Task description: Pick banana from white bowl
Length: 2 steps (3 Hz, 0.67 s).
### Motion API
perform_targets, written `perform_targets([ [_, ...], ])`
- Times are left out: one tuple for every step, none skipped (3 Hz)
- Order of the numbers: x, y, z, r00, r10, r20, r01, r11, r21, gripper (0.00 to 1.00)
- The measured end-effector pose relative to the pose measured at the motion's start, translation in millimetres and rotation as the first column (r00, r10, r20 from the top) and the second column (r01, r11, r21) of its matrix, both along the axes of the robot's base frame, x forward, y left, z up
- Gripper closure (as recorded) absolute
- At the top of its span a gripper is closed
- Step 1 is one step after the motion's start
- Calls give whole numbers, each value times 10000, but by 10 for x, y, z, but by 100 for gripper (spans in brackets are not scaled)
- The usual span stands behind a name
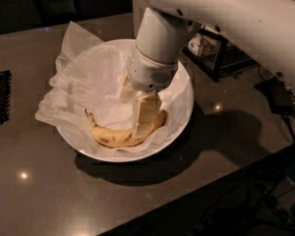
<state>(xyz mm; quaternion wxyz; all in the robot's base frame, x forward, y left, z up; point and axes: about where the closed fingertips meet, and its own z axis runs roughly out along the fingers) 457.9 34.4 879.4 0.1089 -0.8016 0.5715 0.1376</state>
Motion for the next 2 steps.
perform_targets([
  [25,50,-4,10000,-35,74,34,9999,138,36],
  [47,89,-64,9999,-122,-25,123,9996,239,36],
])
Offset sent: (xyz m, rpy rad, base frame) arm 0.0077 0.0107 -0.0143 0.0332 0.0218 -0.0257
